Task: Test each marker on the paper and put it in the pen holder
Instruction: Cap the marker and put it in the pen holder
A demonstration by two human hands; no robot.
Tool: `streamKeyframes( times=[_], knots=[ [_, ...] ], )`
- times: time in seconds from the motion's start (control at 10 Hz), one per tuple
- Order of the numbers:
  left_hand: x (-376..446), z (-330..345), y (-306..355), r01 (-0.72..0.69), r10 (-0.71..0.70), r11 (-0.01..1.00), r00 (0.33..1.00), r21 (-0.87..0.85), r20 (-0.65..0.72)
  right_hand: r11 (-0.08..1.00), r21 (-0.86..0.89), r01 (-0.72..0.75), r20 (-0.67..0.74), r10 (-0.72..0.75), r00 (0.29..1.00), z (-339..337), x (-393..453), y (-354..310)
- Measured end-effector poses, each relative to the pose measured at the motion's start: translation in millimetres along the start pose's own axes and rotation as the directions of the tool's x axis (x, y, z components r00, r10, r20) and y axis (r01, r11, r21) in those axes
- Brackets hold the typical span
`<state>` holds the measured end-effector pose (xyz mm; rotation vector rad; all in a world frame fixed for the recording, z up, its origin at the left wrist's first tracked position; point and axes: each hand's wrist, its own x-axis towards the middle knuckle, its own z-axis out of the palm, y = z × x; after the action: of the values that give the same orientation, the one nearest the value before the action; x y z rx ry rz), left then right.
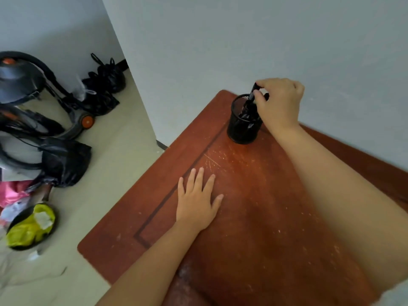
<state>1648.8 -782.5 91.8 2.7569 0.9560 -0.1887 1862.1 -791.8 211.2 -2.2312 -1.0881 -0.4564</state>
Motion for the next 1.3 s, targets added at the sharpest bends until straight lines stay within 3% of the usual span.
streamKeyframes(
  times=[0.1, 0.2, 0.3, 0.5, 0.7, 1.0, 1.3],
  knots=[
    [0.8, 0.6, -0.5, 0.010, -0.010, 1.000, 1.000, 0.001, 0.014, 1.000, 0.014, 0.014, -0.031, -0.013, 0.999, 0.8, -2.8, 5.2],
    [0.2, -1.9, 0.7, 0.004, -0.004, 1.000, 1.000, 0.012, 0.006, 0.985, 0.166, -0.040, -0.097, 0.057, 0.994, -5.2, 1.0, 10.5],
    [0.1, -3.3, 0.9, 0.013, -0.013, 1.000, 1.000, -0.001, 0.015, 0.931, 0.333, -0.149, -0.076, 0.184, 0.980, -9.0, 6.7, 7.1],
    [-1.5, -4.7, 2.2, 0.012, -0.012, 1.000, 1.000, -0.011, 0.009, 0.983, 0.173, -0.054, 0.161, 0.026, 0.987, -0.2, 9.9, -0.8],
    [-1.8, -5.4, 2.5, 0.022, -0.022, 1.000, 1.000, -0.006, 0.004, 0.996, -0.056, 0.072, 0.263, -0.055, 0.963, -1.0, 11.5, -9.2],
    [-3.4, -7.4, 2.5, 0.026, -0.026, 1.000, 1.000, -0.007, 0.004, 0.992, -0.070, 0.103, 0.331, -0.074, 0.941, -7.3, -1.9, -16.3],
    [-4.9, -7.6, 3.0, 0.025, -0.025, 1.000, 1.000, -0.008, 0.010, 0.971, -0.101, 0.217, 0.243, -0.187, 0.952, -5.0, -16.3, -15.2]
  ],
)
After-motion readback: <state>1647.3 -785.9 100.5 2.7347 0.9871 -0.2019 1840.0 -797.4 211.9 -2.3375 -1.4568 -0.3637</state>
